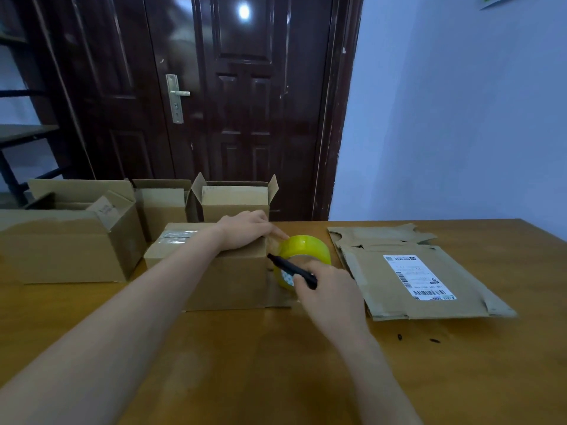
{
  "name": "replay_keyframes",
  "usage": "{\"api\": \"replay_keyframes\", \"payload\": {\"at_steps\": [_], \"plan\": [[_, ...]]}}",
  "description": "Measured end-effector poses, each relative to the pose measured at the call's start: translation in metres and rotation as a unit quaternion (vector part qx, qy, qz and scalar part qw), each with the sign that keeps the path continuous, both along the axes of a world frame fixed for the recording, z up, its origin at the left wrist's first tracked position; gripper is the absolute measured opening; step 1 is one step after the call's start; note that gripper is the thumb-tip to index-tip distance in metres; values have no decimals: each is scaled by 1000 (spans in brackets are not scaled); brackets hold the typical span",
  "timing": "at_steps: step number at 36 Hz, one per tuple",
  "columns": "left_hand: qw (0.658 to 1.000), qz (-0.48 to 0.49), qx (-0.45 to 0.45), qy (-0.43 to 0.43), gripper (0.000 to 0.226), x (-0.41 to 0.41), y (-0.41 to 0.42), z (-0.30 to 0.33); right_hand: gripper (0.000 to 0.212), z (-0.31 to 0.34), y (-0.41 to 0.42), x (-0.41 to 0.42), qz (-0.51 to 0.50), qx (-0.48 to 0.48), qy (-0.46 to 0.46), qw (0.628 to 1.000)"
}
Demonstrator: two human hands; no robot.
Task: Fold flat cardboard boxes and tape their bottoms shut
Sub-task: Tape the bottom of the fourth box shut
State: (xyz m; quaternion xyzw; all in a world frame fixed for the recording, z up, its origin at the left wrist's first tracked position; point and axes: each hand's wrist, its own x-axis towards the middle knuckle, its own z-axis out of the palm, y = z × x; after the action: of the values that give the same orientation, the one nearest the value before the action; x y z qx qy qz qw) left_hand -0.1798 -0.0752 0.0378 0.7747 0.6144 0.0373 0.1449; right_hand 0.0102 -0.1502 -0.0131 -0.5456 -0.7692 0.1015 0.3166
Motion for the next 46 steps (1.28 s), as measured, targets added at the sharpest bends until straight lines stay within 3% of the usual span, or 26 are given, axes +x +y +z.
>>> {"api": "replay_keyframes", "payload": {"at_steps": [5, 8, 13, 16, 20, 24, 30, 33, 35, 38, 40, 42, 46], "plan": [[1000, 0, 1, -7, 42, -2, 0, 0, 27, -5, -1, 9, -23, -59, 52, 997], [999, -1, 5, -36, 45, -1, 0, -2, 22, -6, 3, 17, -27, -69, 58, 996], [989, 9, 41, -145, 44, -6, 5, -9, 20, -5, 5, 23, 96, -151, 106, 978], [971, 17, 62, -231, 36, -10, 7, -12, 16, -4, 1, 15, 184, -200, 62, 960], [957, 35, 93, -274, 32, -12, 7, -13, 9, -18, -6, -9, 240, -187, 24, 952], [954, 35, 150, -259, 21, -12, 5, -13, 21, -35, -15, -30, 276, -132, -57, 950], [963, -4, 198, -183, 15, -12, 1, -14, 30, -54, -22, -46, 278, -80, -102, 952], [964, -24, 221, -144, 13, -12, 0, -14, 26, -51, -20, -43, 248, -19, -72, 966], [963, -28, 236, -126, 15, -11, -2, -14, 19, -45, -15, -42, 166, 75, -17, 983], [965, -17, 239, -109, 16, -8, -4, -13, 18, -31, -3, -41, 14, 213, 70, 975], [966, -12, 240, -97, 15, -8, -5, -13, 36, -22, 9, -44, -48, 204, 50, 977], [966, -7, 242, -92, 15, -7, -7, -13, 54, -16, 21, -47, -64, 131, 6, 989], [967, 7, 236, -100, 17, -7, -8, -14, 64, -14, 43, -55, -83, 74, -75, 991]]}}
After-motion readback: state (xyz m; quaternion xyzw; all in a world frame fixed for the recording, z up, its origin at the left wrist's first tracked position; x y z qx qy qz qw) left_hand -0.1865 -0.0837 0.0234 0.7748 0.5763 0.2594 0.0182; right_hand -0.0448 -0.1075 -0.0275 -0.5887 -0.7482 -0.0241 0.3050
